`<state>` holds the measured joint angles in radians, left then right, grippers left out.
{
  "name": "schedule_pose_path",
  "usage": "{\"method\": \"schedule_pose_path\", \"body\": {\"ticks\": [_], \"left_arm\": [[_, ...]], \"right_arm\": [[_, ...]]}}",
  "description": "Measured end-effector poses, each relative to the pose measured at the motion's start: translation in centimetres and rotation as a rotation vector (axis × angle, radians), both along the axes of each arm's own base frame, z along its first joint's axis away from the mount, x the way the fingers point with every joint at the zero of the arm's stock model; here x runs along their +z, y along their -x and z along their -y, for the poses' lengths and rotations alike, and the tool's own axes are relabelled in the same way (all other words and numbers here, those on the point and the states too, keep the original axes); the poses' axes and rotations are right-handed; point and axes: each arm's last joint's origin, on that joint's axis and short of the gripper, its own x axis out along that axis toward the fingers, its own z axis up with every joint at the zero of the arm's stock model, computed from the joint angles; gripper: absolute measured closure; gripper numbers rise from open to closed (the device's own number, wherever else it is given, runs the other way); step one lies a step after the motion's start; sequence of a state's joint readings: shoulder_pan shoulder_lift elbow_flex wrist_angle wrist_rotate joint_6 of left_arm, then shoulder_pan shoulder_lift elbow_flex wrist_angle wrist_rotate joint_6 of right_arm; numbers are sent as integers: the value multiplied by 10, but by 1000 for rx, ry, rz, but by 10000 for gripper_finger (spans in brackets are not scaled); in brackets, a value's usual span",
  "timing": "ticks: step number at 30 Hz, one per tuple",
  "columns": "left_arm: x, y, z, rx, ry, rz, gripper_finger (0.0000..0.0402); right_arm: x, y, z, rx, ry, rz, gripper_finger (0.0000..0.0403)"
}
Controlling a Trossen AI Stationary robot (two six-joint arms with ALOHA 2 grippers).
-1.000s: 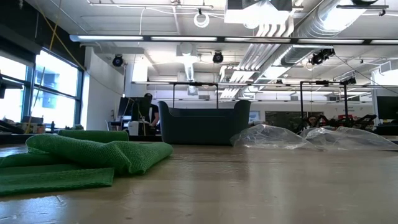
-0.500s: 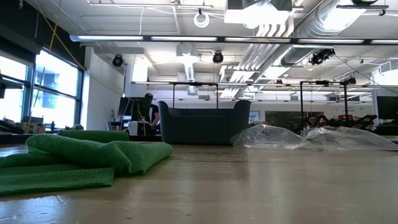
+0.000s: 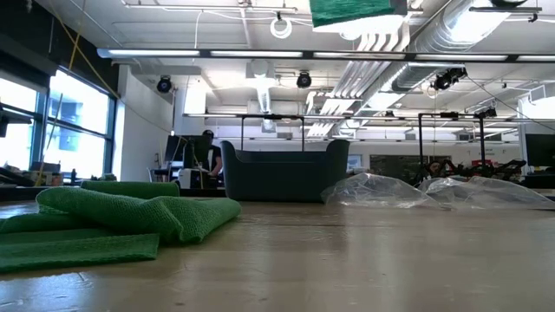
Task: Roll bandage
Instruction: Roll the blue bandage
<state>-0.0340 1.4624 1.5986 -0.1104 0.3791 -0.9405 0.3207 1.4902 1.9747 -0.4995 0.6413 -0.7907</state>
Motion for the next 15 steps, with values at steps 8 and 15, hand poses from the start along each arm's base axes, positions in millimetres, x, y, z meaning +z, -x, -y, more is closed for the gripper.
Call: {"method": "schedule_pose_path", "body": {"ticks": [8,15], "left_arm": [[-4,-1,0,57,-14,-37,167],[-12,-9,1,56,-11,-71,167]], "right_arm": [[28,20,-14,249,-84,121,402],[22,15,-15,316,-181,108,402]]}}
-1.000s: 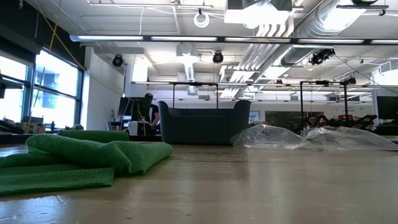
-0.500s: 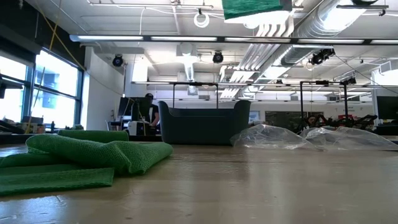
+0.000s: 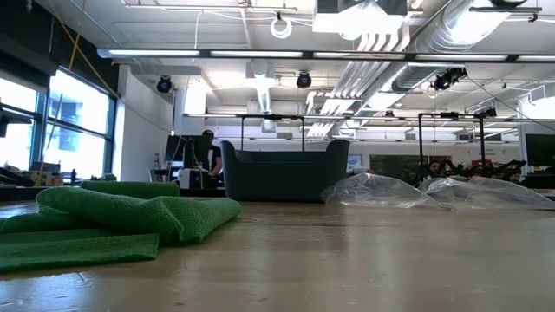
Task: Roll bandage
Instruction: Roll the blue bandage
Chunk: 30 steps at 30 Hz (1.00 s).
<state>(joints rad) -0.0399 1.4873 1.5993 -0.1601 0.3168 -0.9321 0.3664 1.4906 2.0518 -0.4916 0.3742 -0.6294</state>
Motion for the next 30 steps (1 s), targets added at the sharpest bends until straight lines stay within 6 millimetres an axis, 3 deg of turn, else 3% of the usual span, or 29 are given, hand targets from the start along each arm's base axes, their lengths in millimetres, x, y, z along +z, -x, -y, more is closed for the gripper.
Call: {"method": "schedule_pose_path", "body": {"ticks": [12,22,30], "left_arm": [[4,-1,0,-1,-8,53,167],[3,-1,0,-2,-48,60,167],[3,-1,5,-21,-73,69,179]], "right_arm": [[-22,-1,4,-157,23,-197,402],[-23,0,5,-192,-41,-198,402],[-14,6,11,-318,-55,-153,402]]}}
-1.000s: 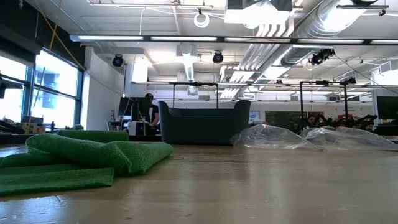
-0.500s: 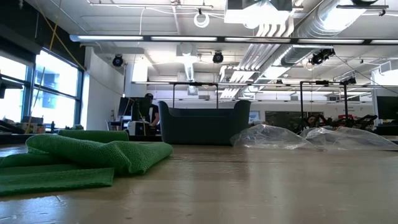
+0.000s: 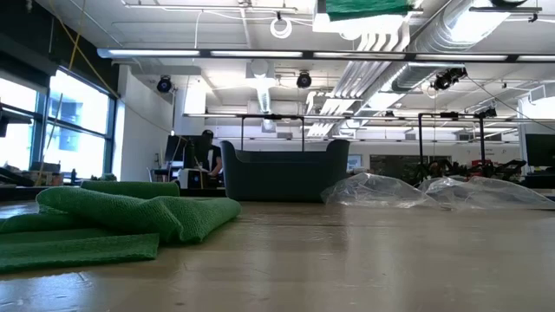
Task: Roll bandage
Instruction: Roll the blue bandage
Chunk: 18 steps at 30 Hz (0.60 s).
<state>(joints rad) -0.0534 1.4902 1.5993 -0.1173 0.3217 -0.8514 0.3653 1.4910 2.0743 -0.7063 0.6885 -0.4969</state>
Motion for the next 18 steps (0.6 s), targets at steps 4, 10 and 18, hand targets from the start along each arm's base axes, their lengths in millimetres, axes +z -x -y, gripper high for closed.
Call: {"method": "schedule_pose_path", "body": {"ticks": [4,10,18], "left_arm": [[0,0,1,5,-16,6,203],[-1,-1,-2,105,-86,17,241],[-17,1,-6,114,-208,-113,275]], "right_arm": [[6,3,2,-40,-18,37,402],[8,4,6,-82,-89,71,402],[-13,4,16,-115,-237,-63,402]]}}
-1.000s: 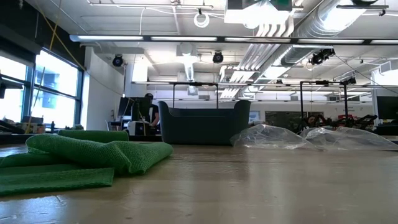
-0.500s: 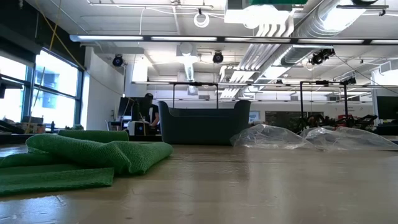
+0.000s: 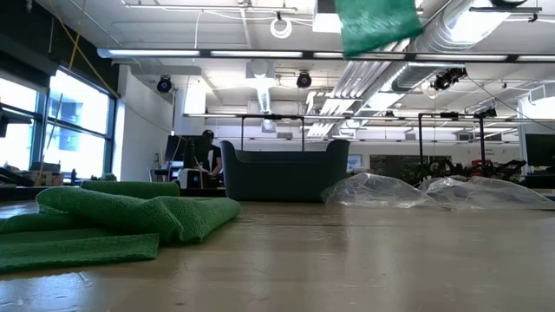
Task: Roll bandage
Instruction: Roll the blue bandage
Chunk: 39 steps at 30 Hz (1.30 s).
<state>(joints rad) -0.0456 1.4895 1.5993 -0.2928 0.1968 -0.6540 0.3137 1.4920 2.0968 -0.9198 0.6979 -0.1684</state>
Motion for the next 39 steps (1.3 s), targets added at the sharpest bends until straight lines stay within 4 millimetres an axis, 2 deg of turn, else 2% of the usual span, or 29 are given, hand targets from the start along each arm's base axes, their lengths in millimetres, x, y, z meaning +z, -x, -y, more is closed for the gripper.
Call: {"method": "schedule_pose_path", "body": {"ticks": [4,9,14,18,23,27,31,36,39], "left_arm": [[-16,4,0,-13,-59,-162,278],[-27,10,4,-31,-67,-289,278],[-31,13,18,-101,-59,-330,278],[-30,17,36,-181,-10,-344,278],[-28,24,55,-231,-1,-343,278],[-26,27,62,-241,11,-342,278],[-24,30,63,-248,11,-338,278],[-19,38,61,-249,9,-337,278],[-18,43,60,-254,-9,-345,278]], "right_arm": [[-24,-7,4,12,-79,-186,402],[-57,-30,6,39,-170,-411,402],[-76,-52,-6,184,-284,-518,402],[-92,-58,-21,298,-385,-611,402],[-129,-63,-35,354,-511,-692,402],[-155,-71,-36,413,-699,-644,402],[-192,-79,-23,378,-929,-605,402],[-234,-78,14,150,-1145,-672,402],[-250,-75,36,46,-1259,-704,402]]}}
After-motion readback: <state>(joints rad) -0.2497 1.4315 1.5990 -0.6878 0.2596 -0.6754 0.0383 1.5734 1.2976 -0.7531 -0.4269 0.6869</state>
